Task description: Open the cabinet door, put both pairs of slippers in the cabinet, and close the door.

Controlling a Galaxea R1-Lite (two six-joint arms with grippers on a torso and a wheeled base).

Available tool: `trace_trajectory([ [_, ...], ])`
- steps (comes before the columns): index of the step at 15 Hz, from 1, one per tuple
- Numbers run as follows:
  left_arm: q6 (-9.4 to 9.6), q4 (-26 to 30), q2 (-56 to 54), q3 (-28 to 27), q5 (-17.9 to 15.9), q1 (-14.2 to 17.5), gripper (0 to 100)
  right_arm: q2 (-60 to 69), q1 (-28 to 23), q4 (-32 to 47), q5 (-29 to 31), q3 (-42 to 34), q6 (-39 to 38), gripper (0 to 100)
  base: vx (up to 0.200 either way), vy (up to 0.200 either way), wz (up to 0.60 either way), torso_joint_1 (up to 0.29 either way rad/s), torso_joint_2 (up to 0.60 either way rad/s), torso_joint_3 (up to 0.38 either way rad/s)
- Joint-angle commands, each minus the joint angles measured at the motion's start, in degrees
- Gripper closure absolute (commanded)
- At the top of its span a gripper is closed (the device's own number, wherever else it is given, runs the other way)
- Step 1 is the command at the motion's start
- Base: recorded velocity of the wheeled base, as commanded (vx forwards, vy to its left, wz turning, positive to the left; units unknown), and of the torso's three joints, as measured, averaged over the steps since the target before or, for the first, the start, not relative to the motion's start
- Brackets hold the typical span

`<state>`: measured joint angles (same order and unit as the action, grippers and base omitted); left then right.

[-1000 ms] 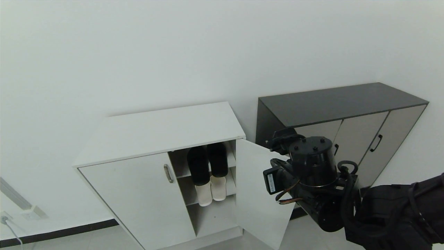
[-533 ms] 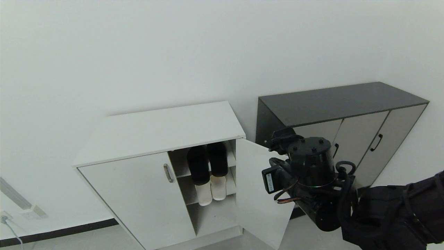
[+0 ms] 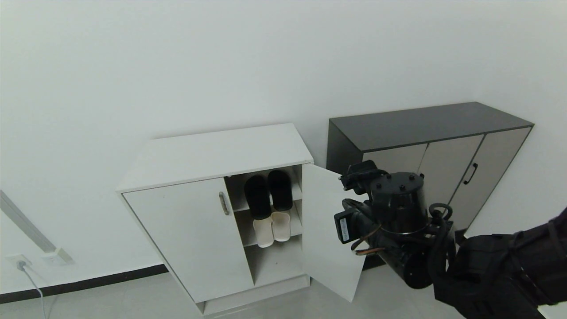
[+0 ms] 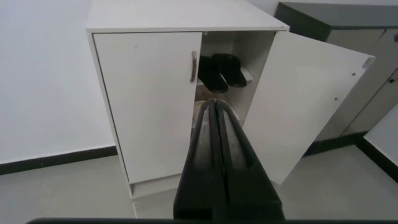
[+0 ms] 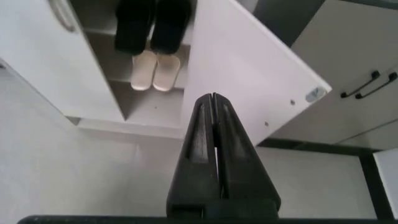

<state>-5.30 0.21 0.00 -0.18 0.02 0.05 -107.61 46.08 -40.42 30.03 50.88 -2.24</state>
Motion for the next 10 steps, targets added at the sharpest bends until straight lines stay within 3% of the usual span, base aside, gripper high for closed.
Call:
trace_trajectory([
  [1,0.03,-0.03,0.00,0.01,-0.02,0.04,100,-1.29,-4.95,-0.45,-3.57,3.08,0.84,100,0.000,0.000,0.00,0.000,0.00,0.000],
  [6,0.03,-0.03,0.00,0.01,-0.02,0.04,100,-8.67,-17.60,5.44,-8.84,17.93,1.10,100,0.000,0.000,0.00,0.000,0.00,0.000],
  [10,0.03,-0.03,0.00,0.01,-0.02,-0.05,100,-13.68,-21.91,5.97,-12.45,22.51,0.66,100,0.000,0.000,0.00,0.000,0.00,0.000],
])
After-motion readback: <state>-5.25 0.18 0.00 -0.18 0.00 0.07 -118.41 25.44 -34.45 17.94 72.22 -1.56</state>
